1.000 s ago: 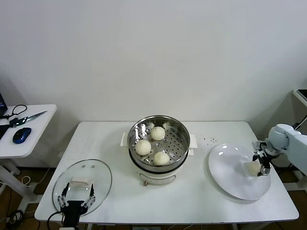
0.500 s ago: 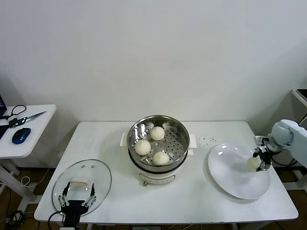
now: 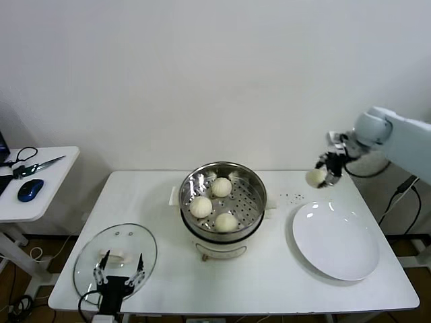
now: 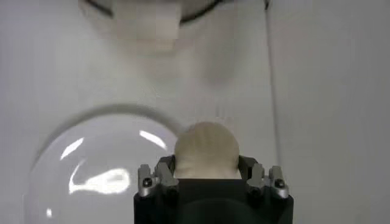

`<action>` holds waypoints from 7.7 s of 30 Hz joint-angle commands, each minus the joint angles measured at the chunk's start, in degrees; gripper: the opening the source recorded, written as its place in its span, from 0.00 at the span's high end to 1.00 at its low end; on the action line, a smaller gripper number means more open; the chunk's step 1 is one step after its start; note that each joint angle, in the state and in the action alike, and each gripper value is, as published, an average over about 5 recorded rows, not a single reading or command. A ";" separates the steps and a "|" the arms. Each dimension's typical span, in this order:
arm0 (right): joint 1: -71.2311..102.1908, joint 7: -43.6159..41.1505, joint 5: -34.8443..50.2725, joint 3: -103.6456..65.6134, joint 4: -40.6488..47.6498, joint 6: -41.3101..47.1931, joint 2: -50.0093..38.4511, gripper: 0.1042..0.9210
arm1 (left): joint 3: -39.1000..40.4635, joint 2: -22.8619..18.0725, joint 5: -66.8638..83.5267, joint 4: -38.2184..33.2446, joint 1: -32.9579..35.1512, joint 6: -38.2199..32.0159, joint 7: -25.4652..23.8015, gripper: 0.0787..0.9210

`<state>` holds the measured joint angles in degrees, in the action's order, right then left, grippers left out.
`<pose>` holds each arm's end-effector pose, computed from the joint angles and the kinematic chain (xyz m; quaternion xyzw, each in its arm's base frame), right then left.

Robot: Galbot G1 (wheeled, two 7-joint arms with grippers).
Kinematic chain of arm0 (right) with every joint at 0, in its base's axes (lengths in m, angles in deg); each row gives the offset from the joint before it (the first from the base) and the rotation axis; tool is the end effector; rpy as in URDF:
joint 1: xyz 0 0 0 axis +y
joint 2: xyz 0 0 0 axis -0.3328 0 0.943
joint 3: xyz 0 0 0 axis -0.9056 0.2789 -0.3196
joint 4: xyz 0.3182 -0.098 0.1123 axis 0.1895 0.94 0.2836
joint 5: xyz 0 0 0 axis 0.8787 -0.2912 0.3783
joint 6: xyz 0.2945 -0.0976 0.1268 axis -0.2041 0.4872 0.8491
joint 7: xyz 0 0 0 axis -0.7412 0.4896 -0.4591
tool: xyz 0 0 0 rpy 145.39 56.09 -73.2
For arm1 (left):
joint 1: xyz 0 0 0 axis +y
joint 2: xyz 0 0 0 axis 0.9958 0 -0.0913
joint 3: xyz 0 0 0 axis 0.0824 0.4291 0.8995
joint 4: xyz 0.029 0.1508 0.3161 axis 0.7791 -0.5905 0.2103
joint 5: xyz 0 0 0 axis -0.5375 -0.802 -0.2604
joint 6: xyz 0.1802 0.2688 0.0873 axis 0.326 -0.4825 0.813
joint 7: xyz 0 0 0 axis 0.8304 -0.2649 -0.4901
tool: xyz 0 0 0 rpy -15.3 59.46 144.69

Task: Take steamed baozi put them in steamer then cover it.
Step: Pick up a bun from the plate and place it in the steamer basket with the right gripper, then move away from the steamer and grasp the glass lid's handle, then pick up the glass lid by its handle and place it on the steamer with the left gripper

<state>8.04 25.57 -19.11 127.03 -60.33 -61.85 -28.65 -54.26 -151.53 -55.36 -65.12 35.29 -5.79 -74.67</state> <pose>0.5599 -0.1577 -0.0183 0.4704 -0.6124 0.5002 0.3918 0.0972 0.0373 -0.3457 0.0375 -0.9819 -0.1412 0.1204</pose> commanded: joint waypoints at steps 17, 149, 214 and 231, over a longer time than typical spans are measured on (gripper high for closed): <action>-4.44 8.14 20.67 17.06 -4.21 7.83 28.33 0.30 | 2.36 0.75 1.01 0.66 -1.78 -0.10 -0.25 0.12; 120.43 52.81 -8.77 -118.61 -33.36 -23.30 11.86 0.12 | -6.16 8.41 -68.22 23.71 -17.62 -1.64 3.30 0.12; 115.06 52.99 -15.12 -115.73 -26.93 -24.38 14.76 0.12 | 32.78 27.61 -68.85 -7.95 -36.46 44.69 -18.57 0.91; 117.17 53.20 -17.53 -119.14 -26.74 -24.97 16.72 0.12 | 45.03 7.14 -80.80 4.42 -50.05 44.69 -27.14 0.91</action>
<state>124.06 78.77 -35.70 9.73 -87.01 -86.63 -12.62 -18.63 -134.34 -129.94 -66.60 -4.14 36.14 -95.30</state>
